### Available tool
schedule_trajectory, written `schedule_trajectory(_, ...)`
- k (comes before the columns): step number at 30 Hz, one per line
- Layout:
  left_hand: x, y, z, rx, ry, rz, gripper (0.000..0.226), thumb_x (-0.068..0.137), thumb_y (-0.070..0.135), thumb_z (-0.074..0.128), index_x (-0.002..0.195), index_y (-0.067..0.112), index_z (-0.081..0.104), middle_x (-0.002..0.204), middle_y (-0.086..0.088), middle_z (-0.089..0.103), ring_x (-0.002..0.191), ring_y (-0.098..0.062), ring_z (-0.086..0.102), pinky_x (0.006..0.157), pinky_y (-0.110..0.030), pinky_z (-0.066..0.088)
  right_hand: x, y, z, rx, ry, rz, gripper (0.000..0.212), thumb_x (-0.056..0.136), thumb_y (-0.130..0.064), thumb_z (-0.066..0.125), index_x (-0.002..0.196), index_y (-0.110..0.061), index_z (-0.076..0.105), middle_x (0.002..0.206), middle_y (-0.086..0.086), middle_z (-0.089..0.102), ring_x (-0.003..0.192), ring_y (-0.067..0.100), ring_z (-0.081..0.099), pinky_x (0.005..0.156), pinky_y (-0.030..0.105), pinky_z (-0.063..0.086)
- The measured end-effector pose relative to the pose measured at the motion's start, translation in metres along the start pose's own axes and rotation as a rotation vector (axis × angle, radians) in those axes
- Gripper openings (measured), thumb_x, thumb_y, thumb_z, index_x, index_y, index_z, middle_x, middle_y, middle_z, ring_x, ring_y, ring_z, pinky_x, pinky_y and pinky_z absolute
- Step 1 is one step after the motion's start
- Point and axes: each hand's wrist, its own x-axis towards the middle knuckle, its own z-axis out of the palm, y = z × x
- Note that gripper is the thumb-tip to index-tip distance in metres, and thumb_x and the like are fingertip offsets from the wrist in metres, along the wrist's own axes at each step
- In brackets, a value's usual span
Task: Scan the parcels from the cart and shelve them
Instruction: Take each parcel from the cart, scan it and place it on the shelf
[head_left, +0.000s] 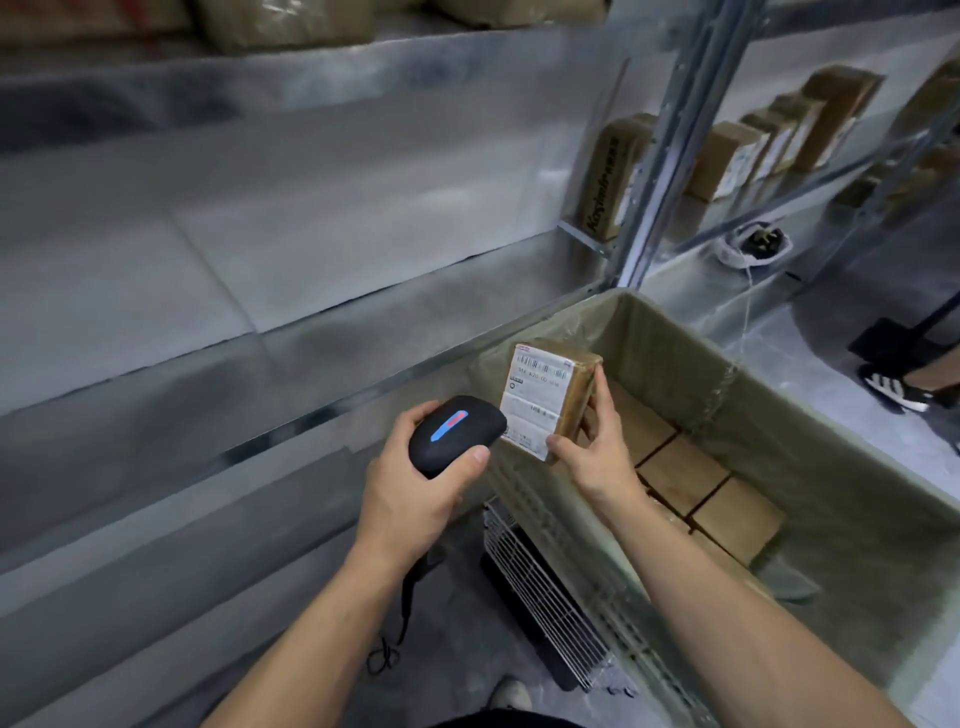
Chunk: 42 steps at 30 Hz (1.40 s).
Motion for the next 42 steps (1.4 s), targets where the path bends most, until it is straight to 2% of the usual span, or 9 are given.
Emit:
schedule_trajectory(6,-0.039,-0.008,-0.090,-0.022,0.179,0.015,0.066,0.057,0.061,0.076,0.118,0.043,0.059,0.106,0.028,0.070,0.089,-0.006,0.070,0.086,-0.048,0.060,-0.029,-0.045,0.089,0.013,-0.146,-0.092,0.106,0.067,-0.028,0.075,0.149,-0.060,0.016,0.153,0.002,0.041,0.139,0.016,0.046,0.117,0.050,0.037)
schedule_trajectory(12,-0.087,-0.020,-0.196,-0.017,0.359,0.017,0.066,0.059,0.062,0.079,0.120,0.042,0.060,0.107,0.017,0.073,0.090,-0.024,0.071,0.085,-0.055,0.059,-0.087,-0.090,0.191,0.022,-0.301,-0.171,0.103,0.064,-0.033,0.073,0.142,-0.070,0.016,0.150,0.000,0.046,0.135,0.012,0.050,0.115,0.049,0.041)
schedule_trajectory(17,-0.125,-0.031,-0.280,-0.013,0.476,0.014,0.059,0.060,0.061,0.078,0.113,0.047,0.060,0.101,0.015,0.073,0.080,-0.023,0.071,0.080,-0.054,0.060,-0.132,-0.123,0.274,0.015,-0.418,-0.180,0.104,0.073,-0.014,0.071,0.151,-0.058,0.017,0.149,-0.006,0.046,0.133,0.010,0.049,0.112,0.048,0.043)
schedule_trajectory(22,-0.161,-0.038,-0.356,-0.003,0.612,0.014,0.061,0.059,0.063,0.077,0.114,0.045,0.059,0.101,0.011,0.073,0.080,-0.027,0.071,0.081,-0.052,0.060,-0.164,-0.145,0.356,0.012,-0.538,-0.220,0.105,0.085,0.003,0.069,0.155,-0.051,0.013,0.146,-0.013,0.044,0.127,0.005,0.047,0.103,0.032,0.045)
schedule_trajectory(26,-0.188,-0.045,-0.406,0.007,0.741,0.001,0.063,0.059,0.064,0.078,0.116,0.044,0.059,0.103,0.010,0.073,0.084,-0.029,0.071,0.083,-0.054,0.059,-0.188,-0.166,0.416,0.050,-0.672,-0.299,0.100,0.086,0.008,0.066,0.138,-0.067,0.025,0.137,-0.021,0.051,0.116,-0.013,0.051,0.083,0.009,0.049)
schedule_trajectory(29,-0.204,-0.052,-0.434,0.021,0.825,-0.031,0.065,0.059,0.064,0.077,0.118,0.044,0.057,0.105,0.011,0.073,0.087,-0.028,0.072,0.085,-0.054,0.059,-0.203,-0.179,0.455,0.048,-0.765,-0.326,0.103,0.086,0.010,0.064,0.130,-0.075,0.026,0.127,-0.036,0.052,0.115,-0.018,0.050,0.083,0.010,0.051)
schedule_trajectory(34,-0.220,-0.062,-0.475,0.021,0.964,-0.064,0.058,0.059,0.064,0.077,0.112,0.052,0.057,0.103,0.024,0.071,0.084,-0.021,0.072,0.078,-0.046,0.061,-0.220,-0.192,0.520,0.061,-0.898,-0.325,0.095,0.087,0.013,0.062,0.137,-0.060,0.027,0.126,-0.036,0.048,0.110,-0.025,0.048,0.078,0.008,0.051)
schedule_trajectory(38,-0.217,-0.062,-0.509,0.007,1.031,-0.083,0.061,0.062,0.054,0.080,0.117,0.044,0.056,0.095,0.015,0.072,0.063,-0.015,0.070,0.062,-0.024,0.055,-0.228,-0.204,0.571,0.088,-0.978,-0.331,0.095,0.086,0.017,0.060,0.130,-0.063,0.034,0.123,-0.037,0.054,0.114,-0.021,0.051,0.082,0.017,0.055)
schedule_trajectory(42,-0.205,-0.061,-0.545,0.011,1.082,-0.076,0.066,0.063,0.053,0.080,0.122,0.038,0.056,0.094,0.008,0.073,0.061,-0.015,0.069,0.058,-0.026,0.056,-0.225,-0.221,0.623,0.091,-1.042,-0.361,0.099,0.082,0.021,0.060,0.138,-0.054,0.028,0.116,-0.047,0.055,0.109,-0.024,0.051,0.076,0.016,0.056)
